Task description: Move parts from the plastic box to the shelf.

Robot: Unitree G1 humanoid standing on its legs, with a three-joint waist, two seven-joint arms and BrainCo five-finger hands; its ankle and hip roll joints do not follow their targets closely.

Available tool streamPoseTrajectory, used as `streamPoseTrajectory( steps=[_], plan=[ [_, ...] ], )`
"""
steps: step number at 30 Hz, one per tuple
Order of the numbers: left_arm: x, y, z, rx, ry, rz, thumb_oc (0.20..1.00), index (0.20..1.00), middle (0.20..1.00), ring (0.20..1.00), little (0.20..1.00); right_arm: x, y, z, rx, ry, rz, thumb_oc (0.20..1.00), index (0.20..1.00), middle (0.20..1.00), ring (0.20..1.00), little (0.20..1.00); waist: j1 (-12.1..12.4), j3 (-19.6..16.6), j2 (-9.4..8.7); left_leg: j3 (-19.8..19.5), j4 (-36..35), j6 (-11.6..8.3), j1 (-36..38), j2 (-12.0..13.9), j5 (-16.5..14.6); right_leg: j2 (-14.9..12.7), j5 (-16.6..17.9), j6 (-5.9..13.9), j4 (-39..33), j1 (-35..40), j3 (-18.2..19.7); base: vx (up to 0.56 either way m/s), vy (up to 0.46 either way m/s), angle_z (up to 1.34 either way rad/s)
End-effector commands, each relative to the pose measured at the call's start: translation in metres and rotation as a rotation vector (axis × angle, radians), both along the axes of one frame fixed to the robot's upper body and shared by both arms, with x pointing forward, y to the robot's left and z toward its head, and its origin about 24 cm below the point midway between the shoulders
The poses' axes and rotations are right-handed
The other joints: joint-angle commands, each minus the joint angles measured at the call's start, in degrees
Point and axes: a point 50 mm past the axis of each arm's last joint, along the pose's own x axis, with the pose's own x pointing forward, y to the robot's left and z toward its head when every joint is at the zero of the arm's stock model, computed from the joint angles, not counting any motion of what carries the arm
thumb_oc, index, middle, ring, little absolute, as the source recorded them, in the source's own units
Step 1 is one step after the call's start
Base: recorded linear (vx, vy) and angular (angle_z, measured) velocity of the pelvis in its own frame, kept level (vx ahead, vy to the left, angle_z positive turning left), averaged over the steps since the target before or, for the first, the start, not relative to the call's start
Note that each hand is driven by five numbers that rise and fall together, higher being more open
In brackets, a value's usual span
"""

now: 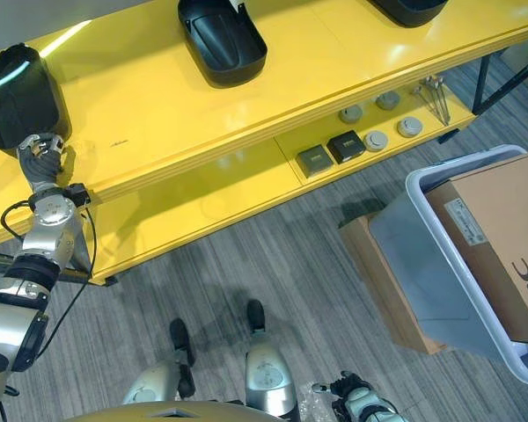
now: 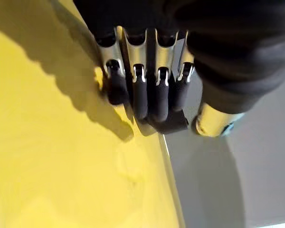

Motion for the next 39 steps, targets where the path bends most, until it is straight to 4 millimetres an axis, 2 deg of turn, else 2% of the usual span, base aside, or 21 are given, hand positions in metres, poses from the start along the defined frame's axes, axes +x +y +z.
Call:
streamPoseTrajectory(
  steps=[1, 2, 7, 8, 9, 13, 14, 16, 19, 22, 24, 27, 28, 30, 31, 32, 33, 34, 37, 38, 39],
  plan=[
    [0.005, -0.011, 0.026, 0.03, -0.141, -0.111, 1.0, 1.0, 1.0, 1.0, 1.0, -0.005, -0.007, 0.001, -0.032, 0.037, 0.012, 1.0, 1.0, 1.0, 1.0, 1.0, 0.38, -0.15, -0.71, -0.35, -0.12, 0.56, 0.97, 0.77, -2.46, -2.11, -3.0, 0.54, -0.09, 0.5, 2.06, -0.02, -0.037, 0.05],
    [-0.003, -0.037, 0.023, -0.051, -0.178, -0.289, 1.0, 1.0, 1.0, 1.0, 1.0, -0.007, -0.007, 0.0, -0.023, 0.042, -0.009, 1.0, 1.0, 1.0, 1.0, 1.0, 1.59, -0.43, -0.35, -1.3, -0.12, 0.68, 1.22, 0.52, -2.57, -2.16, -3.15, 0.55, -0.24, 1.17, 1.38, -0.02, -0.042, 0.08],
    [-0.021, -0.075, 0.009, -0.069, -0.179, -0.543, 1.0, 1.0, 1.0, 1.0, 1.0, -0.013, -0.005, -0.002, -0.009, 0.046, -0.029, 1.0, 1.0, 1.0, 1.0, 1.0, 3.27, -1.42, 0.02, -2.7, -0.12, 0.9, 1.64, -0.05, -2.86, -2.38, -3.45, 0.67, -0.24, 2.18, 0.23, -0.02, -0.049, 0.12],
    [-0.029, -0.086, 0.008, -0.061, -0.182, -0.61, 1.0, 1.0, 1.0, 1.0, 1.0, -0.015, -0.004, -0.003, -0.005, 0.049, -0.038, 1.0, 1.0, 1.0, 1.0, 1.0, 3.76, -1.76, 0.2, -3.08, -0.12, 0.97, 1.73, -0.19, -2.91, -2.47, -3.51, 0.71, -0.24, 2.49, -0.14, -0.02, -0.05, 0.14],
    [-0.044, -0.104, 0.003, -0.1, -0.193, -0.755, 1.0, 1.0, 1.0, 1.0, 1.0, -0.018, -0.004, -0.004, -0.002, 0.055, -0.059, 1.0, 1.0, 1.0, 1.0, 1.0, 4.65, -2.47, 0.66, -3.75, -0.12, 1.0, 2.12, -0.46, -3.01, -2.57, -3.62, 0.73, -0.24, 3.23, -0.85, -0.03, -0.051, 0.16],
    [-0.071, -0.122, -0.007, -0.189, -0.187, -0.968, 1.0, 1.0, 1.0, 1.0, 1.0, -0.025, -0.006, -0.005, 0.0, 0.066, -0.096, 1.0, 1.0, 1.0, 1.0, 1.0, 6.14, -3.92, 1.61, -4.7, -0.12, 1.03, 2.83, -0.8, -3.23, -2.96, -3.82, 0.87, -0.24, 4.58, -2.27, -0.01, -0.029, 0.19],
    [-0.085, -0.13, -0.02, -0.252, -0.153, -1.044, 1.0, 1.0, 1.0, 1.0, 1.0, -0.03, -0.006, -0.006, 0.001, 0.074, -0.112, 1.0, 1.0, 1.0, 1.0, 1.0, 6.94, -4.84, 2.02, -5.01, -0.12, 0.95, 3.41, -0.86, -3.28, -3.2, -3.98, 1.01, -0.24, 5.5, -3.21, -0.01, -0.044, 0.2],
    [-0.102, -0.134, -0.033, -0.219, -0.126, -1.068, 1.0, 1.0, 1.0, 1.0, 1.0, -0.036, -0.005, -0.008, 0.003, 0.085, -0.125, 1.0, 1.0, 1.0, 1.0, 1.0, 7.88, -6.43, 2.35, -5.24, -0.12, 0.85, 4.19, -0.76, -3.29, -3.39, -4.14, 1.21, -0.24, 6.64, -4.37, -0.01, -0.052, 0.2],
    [-0.116, -0.13, -0.06, -0.179, 0.03, -1.084, 1.0, 1.0, 1.0, 1.0, 1.0, -0.042, -0.003, -0.01, 0.004, 0.105, -0.128, 1.0, 1.0, 1.0, 1.0, 1.0, 9.13, -8.45, 2.51, -5.09, -0.12, 0.76, 5.34, -0.38, -3.43, -3.52, -4.39, 1.63, -0.24, 8.12, -5.68, -0.01, -0.048, 0.15],
    [-0.124, -0.119, -0.092, -0.227, 0.171, -1.101, 1.0, 1.0, 1.0, 1.0, 1.0, -0.044, -0.004, -0.01, 0.003, 0.125, -0.124, 1.0, 1.0, 1.0, 1.0, 1.0, 9.54, -9.73, 2.51, -4.88, -0.12, 0.77, 6.16, -0.03, -3.41, -3.48, -4.3, 1.88, -0.24, 8.84, -6.04, -0.02, -0.029, 0.05],
    [-0.127, -0.109, -0.114, -0.227, 0.296, -1.009, 1.0, 1.0, 1.0, 1.0, 1.0, -0.046, -0.005, -0.01, 0.007, 0.137, -0.131, 1.0, 1.0, 1.0, 1.0, 1.0, 9.57, -10.35, 2.45, -4.81, -0.12, 0.76, 6.44, 0.11, -3.33, -3.48, -4.08, 2.12, -0.24, 8.99, -6.19, -0.01, -0.008, 0.02],
    [-0.142, -0.083, -0.163, -0.268, 0.504, -0.825, 1.0, 1.0, 1.0, 1.0, 1.0, -0.051, -0.004, -0.011, 0.019, 0.15, -0.135, 1.0, 1.0, 1.0, 1.0, 1.0, 9.65, -11.08, 2.13, -4.95, -0.12, 0.79, 6.67, 0.28, -3.28, -3.45, -3.88, 2.22, -0.24, 9.23, -6.48, -0.01, -0.007, 0.02],
    [-0.146, -0.078, -0.173, -0.285, 0.568, -0.769, 1.0, 1.0, 1.0, 1.0, 1.0, -0.051, -0.004, -0.011, 0.022, 0.151, -0.134, 1.0, 1.0, 1.0, 1.0, 1.0, 9.71, -11.24, 2.04, -5.01, -0.12, 0.78, 6.67, 0.3, -3.27, -3.46, -3.86, 2.24, -0.24, 9.27, -6.57, -0.03, -0.025, 0.04],
    [-0.167, -0.064, -0.206, -0.308, 0.712, -0.656, 1.0, 1.0, 1.0, 1.0, 1.0, -0.053, -0.001, -0.012, 0.03, 0.154, -0.137, 1.0, 1.0, 1.0, 1.0, 1.0, 9.95, -11.55, 1.75, -5.26, -0.12, 0.88, 6.64, 0.27, -3.24, -3.41, -3.82, 2.24, -0.24, 9.37, -6.74, -0.04, -0.033, 0.02],
    [-0.194, -0.051, -0.237, -0.327, 0.849, -0.548, 1.0, 1.0, 1.0, 1.0, 1.0, -0.054, 0.003, -0.014, 0.037, 0.157, -0.141, 1.0, 1.0, 1.0, 1.0, 1.0, 10.18, -11.7, 1.41, -5.54, -0.12, 0.91, 6.76, 0.24, -3.25, -3.42, -3.78, 2.31, -0.24, 9.55, -6.94, -0.04, -0.046, 0.01],
    [-0.208, -0.047, -0.251, -0.339, 0.949, -0.477, 1.0, 1.0, 1.0, 1.0, 1.0, -0.053, 0.005, -0.015, 0.042, 0.159, -0.144, 1.0, 1.0, 1.0, 1.0, 1.0, 10.29, -12.01, 1.17, -5.73, -0.12, 0.93, 6.55, 0.19, -3.18, -3.43, -3.76, 2.3, -0.24, 9.38, -7.08, -0.03, -0.04, -0.01],
    [-0.217, -0.042, -0.257, -0.335, 0.975, -0.462, 1.0, 1.0, 1.0, 1.0, 1.0, -0.053, 0.006, -0.015, 0.044, 0.16, -0.145, 1.0, 1.0, 1.0, 1.0, 1.0, 10.31, -12.09, 1.06, -5.77, -0.12, 0.94, 6.55, 0.17, -3.16, -3.44, -3.74, 2.32, -0.24, 9.38, -7.09, -0.02, -0.052, 0.01],
    [-0.277, -0.024, -0.29, -0.425, 1.251, -0.231, 1.0, 1.0, 1.0, 1.0, 1.0, -0.048, 0.015, -0.017, 0.053, 0.174, -0.132, 1.0, 1.0, 1.0, 1.0, 1.0, 10.38, -12.49, 0.11, -6.14, -0.12, 0.91, 6.89, 0.15, -3.14, -3.35, -3.84, 2.37, -0.24, 9.69, -6.9, -0.01, -0.04, 0.03],
    [-0.289, -0.019, -0.293, -0.484, 1.268, -0.163, 1.0, 1.0, 1.0, 1.0, 1.0, -0.044, 0.018, -0.018, 0.048, 0.184, -0.106, 1.0, 1.0, 1.0, 1.0, 1.0, 10.18, -12.93, -0.52, -6.13, -0.12, 0.88, 7.02, 0.31, -3.09, -3.25, -3.86, 2.2, -0.24, 9.76, -6.55, 0.0, -0.014, 0.02],
    [-0.289, -0.02, -0.293, -0.494, 1.261, -0.163, 1.0, 1.0, 1.0, 1.0, 1.0, -0.044, 0.019, -0.018, 0.047, 0.186, -0.101, 1.0, 1.0, 1.0, 1.0, 1.0, 10.13, -13.04, -0.64, -6.06, -0.12, 0.91, 7.06, 0.33, -3.12, -3.24, -3.86, 2.16, -0.24, 9.78, -6.47, 0.03, -0.009, 0.02],
    [-0.28, -0.027, -0.293, -0.478, 1.233, -0.184, 1.0, 1.0, 1.0, 1.0, 1.0, -0.046, 0.021, -0.019, 0.05, 0.189, -0.088, 1.0, 1.0, 1.0, 1.0, 1.0, 9.98, -13.71, -1.11, -5.6, -0.12, 1.05, 6.95, 0.4, -3.28, -3.2, -3.73, 2.1, -0.24, 9.44, -6.16, 0.0, 0.0, 0.0]
  ],
)
